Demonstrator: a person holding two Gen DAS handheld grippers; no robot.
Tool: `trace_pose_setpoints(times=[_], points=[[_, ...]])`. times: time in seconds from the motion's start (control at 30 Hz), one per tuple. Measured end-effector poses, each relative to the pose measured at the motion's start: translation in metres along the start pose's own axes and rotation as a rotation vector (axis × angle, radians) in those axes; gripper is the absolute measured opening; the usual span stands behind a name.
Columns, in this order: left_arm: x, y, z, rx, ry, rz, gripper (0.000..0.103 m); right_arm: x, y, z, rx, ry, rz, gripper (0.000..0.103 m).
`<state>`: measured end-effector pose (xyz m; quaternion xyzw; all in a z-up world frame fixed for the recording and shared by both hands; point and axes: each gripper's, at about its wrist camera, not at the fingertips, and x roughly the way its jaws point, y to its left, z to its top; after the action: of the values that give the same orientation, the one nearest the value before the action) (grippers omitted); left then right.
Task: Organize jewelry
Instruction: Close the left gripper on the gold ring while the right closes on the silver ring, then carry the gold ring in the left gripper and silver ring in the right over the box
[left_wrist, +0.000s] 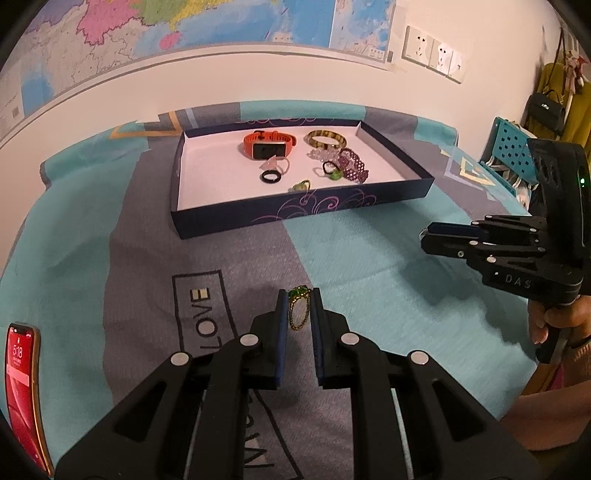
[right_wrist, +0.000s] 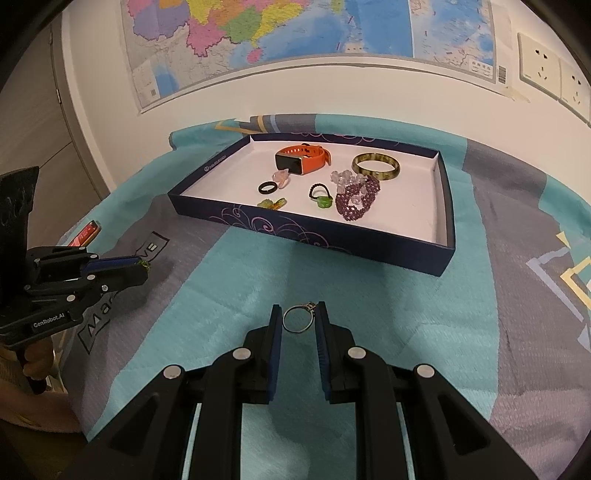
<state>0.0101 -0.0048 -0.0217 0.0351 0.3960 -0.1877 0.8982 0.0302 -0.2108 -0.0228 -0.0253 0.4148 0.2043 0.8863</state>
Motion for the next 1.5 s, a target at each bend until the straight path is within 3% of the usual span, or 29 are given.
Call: trace_pose_setpoints(times=[1.5], points=[[0.01,0.001,0.062,0.023,-0.09,-0.045,0.012,0.007,0.0,0.053,-0.043,-0.076,0.013,0.016]])
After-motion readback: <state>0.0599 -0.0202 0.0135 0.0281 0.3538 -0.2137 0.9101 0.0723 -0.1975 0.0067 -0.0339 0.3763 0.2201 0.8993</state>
